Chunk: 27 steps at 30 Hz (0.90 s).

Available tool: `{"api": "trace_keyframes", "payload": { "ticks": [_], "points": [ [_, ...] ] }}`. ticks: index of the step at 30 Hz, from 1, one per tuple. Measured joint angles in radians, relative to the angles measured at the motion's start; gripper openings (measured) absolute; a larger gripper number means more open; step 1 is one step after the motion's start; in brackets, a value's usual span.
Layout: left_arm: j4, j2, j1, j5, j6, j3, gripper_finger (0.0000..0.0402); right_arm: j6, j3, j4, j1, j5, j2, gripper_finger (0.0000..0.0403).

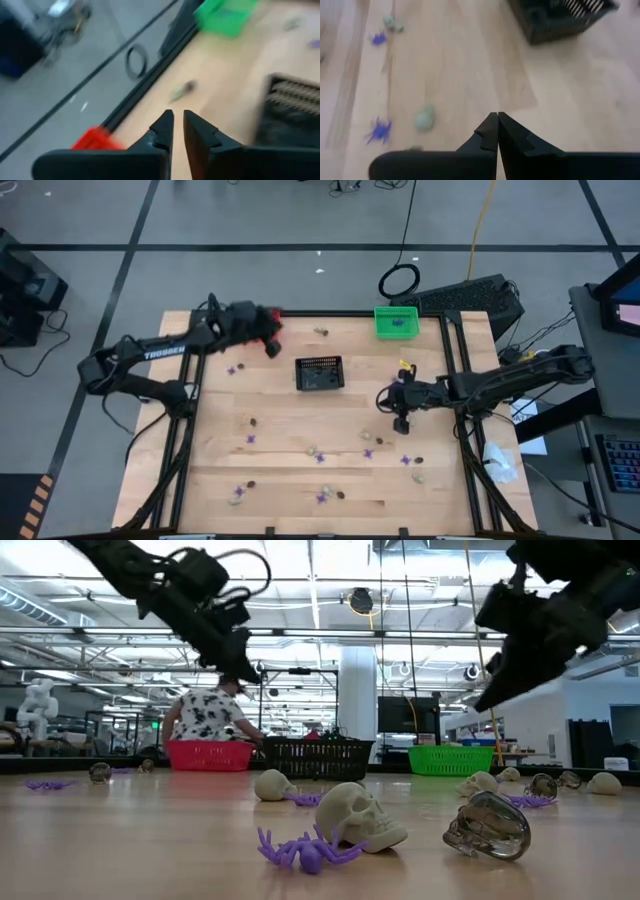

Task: Sort Halloween decoration
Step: Put the violet spider toy into the green bin

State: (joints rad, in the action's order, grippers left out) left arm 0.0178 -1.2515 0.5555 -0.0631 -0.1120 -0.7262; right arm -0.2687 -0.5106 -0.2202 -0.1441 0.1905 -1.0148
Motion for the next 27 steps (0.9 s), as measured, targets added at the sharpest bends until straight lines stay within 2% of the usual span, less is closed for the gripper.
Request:
{"api": "trace_keyframes", "payload": {
  "ticks": [7, 11, 15, 20, 27],
  "points": [
    [0.296, 0.056, -0.212, -0.040, 0.051, 0.167, 0.0020, -0.159, -0.009, -0.158, -0.087, 0.013, 0.006, 0.0000],
    [0.375, 0.057, -0.314, -0.100, 0.055, 0.198, 0.0020, -0.292, -0.071, -0.330, -0.133, 0.074, -0.003, 0.0000],
    [0.413, 0.058, -0.395, -0.165, 0.054, 0.208, 0.0020, -0.458, -0.120, -0.444, -0.140, 0.070, -0.045, 0.0008],
    [0.424, 0.057, -0.452, -0.199, 0.031, 0.210, 0.0020, -0.562, -0.123, -0.458, -0.131, 0.062, -0.135, 0.0054],
    [0.421, 0.057, -0.480, -0.228, 0.000, 0.210, 0.0020, -0.587, -0.122, -0.446, -0.057, 0.014, -0.235, 0.0131]
  ]
}}
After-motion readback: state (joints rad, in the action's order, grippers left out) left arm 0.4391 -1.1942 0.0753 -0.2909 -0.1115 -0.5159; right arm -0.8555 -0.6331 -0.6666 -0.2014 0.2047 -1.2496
